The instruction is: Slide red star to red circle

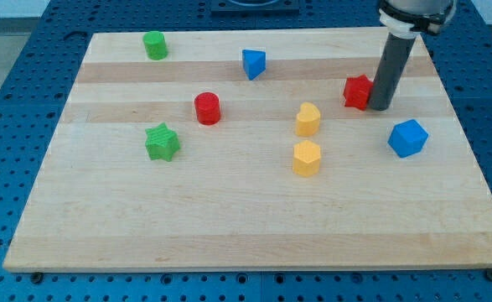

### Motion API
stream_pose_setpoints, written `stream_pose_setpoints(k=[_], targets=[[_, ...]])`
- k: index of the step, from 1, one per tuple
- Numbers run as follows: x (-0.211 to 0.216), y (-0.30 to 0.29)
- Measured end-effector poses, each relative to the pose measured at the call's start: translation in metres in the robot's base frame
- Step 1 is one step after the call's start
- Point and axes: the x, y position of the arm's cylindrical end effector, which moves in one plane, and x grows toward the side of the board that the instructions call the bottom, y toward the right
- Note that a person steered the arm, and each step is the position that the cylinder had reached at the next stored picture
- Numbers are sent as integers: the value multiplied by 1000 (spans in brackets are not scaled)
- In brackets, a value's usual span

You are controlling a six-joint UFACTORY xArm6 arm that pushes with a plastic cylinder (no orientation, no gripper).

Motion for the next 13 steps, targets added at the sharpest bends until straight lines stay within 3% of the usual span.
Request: stream_pose_setpoints(k=[5,13], targets=[[-31,15],[-53,-42]])
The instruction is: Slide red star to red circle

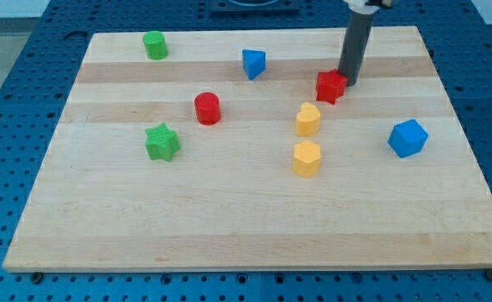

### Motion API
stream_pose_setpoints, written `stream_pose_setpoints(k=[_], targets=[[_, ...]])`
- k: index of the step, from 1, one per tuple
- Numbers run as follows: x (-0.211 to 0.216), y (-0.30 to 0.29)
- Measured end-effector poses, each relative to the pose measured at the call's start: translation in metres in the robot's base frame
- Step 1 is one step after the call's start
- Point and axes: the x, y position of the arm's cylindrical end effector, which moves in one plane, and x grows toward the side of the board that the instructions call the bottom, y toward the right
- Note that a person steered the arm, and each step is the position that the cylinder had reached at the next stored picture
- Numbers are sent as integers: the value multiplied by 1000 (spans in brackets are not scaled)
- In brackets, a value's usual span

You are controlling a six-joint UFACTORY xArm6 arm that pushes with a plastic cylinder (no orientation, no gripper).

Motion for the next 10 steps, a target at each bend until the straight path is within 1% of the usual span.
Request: stream_pose_setpoints(k=[2,6,7,10], targets=[[4,-4],[30,-8],[30,-28],[35,-55]])
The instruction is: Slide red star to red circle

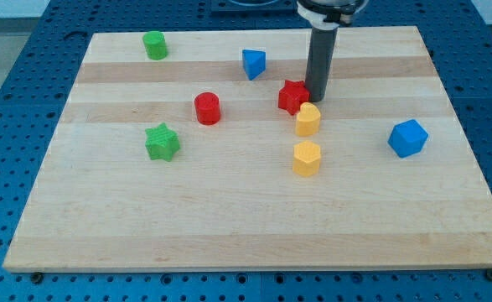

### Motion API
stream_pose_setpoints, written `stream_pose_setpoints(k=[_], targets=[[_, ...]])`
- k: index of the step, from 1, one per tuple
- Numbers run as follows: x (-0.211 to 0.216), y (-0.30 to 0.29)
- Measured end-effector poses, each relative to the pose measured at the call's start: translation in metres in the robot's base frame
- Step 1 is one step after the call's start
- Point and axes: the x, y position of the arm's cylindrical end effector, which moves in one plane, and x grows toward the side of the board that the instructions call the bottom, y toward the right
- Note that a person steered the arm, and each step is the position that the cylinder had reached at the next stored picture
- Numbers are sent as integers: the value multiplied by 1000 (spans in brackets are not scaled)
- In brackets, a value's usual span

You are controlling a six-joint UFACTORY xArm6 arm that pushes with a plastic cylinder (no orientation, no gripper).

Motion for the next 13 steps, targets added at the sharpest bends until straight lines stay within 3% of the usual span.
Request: stream_pose_setpoints(k=[13], targets=[[27,-114]])
